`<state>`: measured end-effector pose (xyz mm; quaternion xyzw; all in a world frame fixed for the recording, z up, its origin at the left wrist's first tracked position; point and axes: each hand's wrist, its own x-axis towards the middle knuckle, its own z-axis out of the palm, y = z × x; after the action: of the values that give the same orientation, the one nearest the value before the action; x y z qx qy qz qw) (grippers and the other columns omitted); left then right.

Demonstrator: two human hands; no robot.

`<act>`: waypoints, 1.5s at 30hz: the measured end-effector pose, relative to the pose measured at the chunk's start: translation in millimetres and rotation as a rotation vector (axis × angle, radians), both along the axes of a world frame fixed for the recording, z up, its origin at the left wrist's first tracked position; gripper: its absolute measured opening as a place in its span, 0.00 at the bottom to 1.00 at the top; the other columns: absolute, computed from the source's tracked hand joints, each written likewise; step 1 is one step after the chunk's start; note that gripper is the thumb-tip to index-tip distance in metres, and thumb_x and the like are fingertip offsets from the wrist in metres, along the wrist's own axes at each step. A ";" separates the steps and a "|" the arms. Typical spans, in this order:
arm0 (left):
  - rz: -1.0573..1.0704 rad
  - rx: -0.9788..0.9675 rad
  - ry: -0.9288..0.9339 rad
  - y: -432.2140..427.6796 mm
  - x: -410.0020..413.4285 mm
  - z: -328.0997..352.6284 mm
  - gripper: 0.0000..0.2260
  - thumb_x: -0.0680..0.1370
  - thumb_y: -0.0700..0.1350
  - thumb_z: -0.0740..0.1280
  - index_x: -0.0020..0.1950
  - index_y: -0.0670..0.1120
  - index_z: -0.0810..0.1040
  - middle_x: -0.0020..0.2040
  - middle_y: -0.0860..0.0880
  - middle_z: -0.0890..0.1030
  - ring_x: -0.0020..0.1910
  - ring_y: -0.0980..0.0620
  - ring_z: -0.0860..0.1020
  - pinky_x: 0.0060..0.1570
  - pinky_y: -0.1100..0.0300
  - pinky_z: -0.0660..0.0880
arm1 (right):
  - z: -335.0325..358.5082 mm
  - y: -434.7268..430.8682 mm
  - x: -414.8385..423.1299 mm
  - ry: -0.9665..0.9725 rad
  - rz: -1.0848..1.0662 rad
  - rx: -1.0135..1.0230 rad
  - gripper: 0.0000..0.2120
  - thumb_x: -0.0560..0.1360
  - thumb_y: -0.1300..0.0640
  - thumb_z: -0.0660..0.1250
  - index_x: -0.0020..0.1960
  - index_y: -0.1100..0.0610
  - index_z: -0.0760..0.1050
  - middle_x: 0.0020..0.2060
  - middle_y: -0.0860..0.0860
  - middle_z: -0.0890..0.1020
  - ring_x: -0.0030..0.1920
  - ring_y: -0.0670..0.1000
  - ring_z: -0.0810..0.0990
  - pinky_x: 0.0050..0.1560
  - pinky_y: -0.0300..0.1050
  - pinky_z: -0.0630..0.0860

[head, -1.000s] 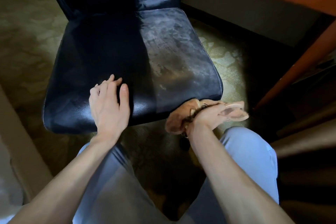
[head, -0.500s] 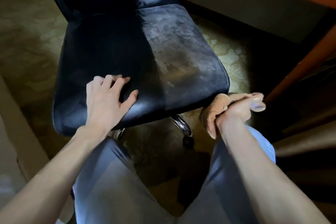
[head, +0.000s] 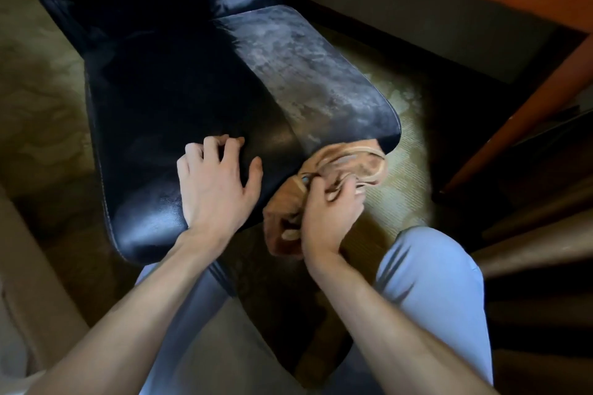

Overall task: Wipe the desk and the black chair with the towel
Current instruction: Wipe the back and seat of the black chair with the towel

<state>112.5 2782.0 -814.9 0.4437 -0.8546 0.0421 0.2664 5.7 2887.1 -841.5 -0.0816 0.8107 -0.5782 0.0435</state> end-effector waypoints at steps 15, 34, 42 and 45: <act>-0.042 -0.099 -0.013 17.3 -7.0 -6.5 0.23 0.82 0.56 0.65 0.72 0.43 0.78 0.64 0.41 0.79 0.53 0.38 0.74 0.52 0.46 0.69 | 3.8 -14.1 -107.1 0.079 -0.131 0.150 0.22 0.78 0.41 0.69 0.60 0.58 0.78 0.59 0.65 0.75 0.62 0.66 0.72 0.62 0.54 0.65; -0.166 -0.092 0.039 -15.8 45.3 -9.0 0.21 0.81 0.54 0.65 0.72 0.47 0.79 0.66 0.45 0.80 0.54 0.40 0.74 0.54 0.45 0.72 | 0.4 39.4 -95.4 1.090 0.449 0.467 0.15 0.72 0.52 0.74 0.55 0.54 0.75 0.49 0.61 0.74 0.52 0.62 0.72 0.50 0.57 0.69; -0.182 -0.112 0.080 -23.0 49.4 -13.5 0.21 0.80 0.53 0.67 0.70 0.46 0.80 0.66 0.45 0.80 0.54 0.41 0.74 0.55 0.46 0.73 | 23.9 56.1 -149.3 0.747 0.145 0.562 0.12 0.73 0.50 0.70 0.49 0.58 0.75 0.49 0.64 0.75 0.52 0.67 0.74 0.49 0.60 0.70; -0.182 -0.118 0.058 -23.9 51.6 -13.9 0.20 0.81 0.52 0.66 0.70 0.46 0.80 0.67 0.45 0.80 0.54 0.40 0.74 0.54 0.46 0.73 | 43.9 27.9 -82.9 0.993 0.390 0.431 0.09 0.70 0.52 0.71 0.47 0.55 0.77 0.48 0.60 0.77 0.50 0.63 0.74 0.48 0.58 0.69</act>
<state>164.1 2758.1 -828.9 0.3490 -0.8793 0.0550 0.3193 -77.3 2915.0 -797.7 -0.4807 0.8033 -0.2737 -0.2207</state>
